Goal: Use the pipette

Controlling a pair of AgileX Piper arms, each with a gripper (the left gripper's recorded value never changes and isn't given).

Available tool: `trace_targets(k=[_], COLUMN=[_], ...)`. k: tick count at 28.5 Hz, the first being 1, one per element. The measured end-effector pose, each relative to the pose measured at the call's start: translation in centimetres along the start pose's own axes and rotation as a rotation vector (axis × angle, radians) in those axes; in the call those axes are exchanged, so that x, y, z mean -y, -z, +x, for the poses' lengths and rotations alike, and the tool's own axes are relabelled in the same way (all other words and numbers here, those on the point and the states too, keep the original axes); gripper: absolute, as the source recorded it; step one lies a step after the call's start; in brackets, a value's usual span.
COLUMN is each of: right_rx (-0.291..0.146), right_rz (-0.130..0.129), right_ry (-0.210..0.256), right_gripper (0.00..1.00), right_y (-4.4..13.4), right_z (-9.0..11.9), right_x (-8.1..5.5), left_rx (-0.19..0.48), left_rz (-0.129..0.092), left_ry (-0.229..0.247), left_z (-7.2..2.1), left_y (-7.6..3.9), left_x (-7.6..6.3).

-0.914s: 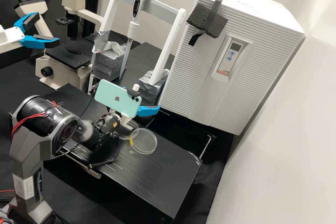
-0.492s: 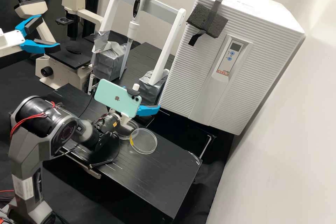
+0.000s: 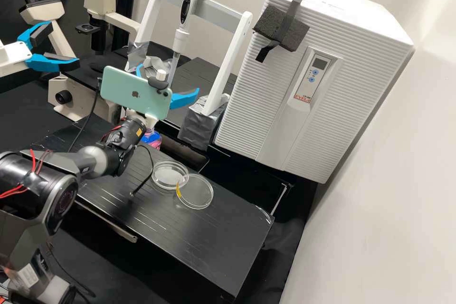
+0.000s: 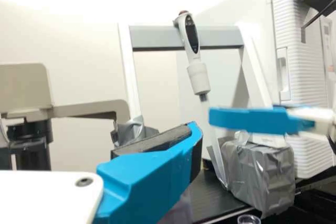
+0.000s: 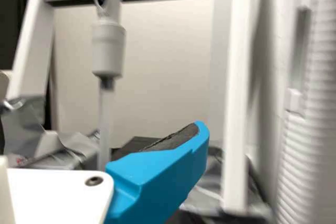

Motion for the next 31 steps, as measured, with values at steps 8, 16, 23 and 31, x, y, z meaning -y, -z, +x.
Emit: trace_targets(k=[8,16,23,31], right_rx=[0.011,0.046,0.070,0.097], right_rz=[-0.038,-0.071,-0.093,-0.096], right_ry=[-0.057,-0.065,-0.053,-0.047], right_gripper=[1.00,1.00,0.00,0.00], right_y=[3.1,4.8,5.3,5.2], right_z=[4.4,7.4,9.1,10.0], right_x=[-2.1,-2.6,-2.5,-2.4], left_rx=[-0.004,-0.006,-0.006,-0.006], left_rz=[0.000,-0.001,-0.001,-0.001], left_ry=[0.024,0.038,0.037,0.037], left_z=[0.08,0.20,0.31,0.31], left_y=[0.1,0.2,0.2,0.2], left_x=[0.7,1.1,1.1,1.1])
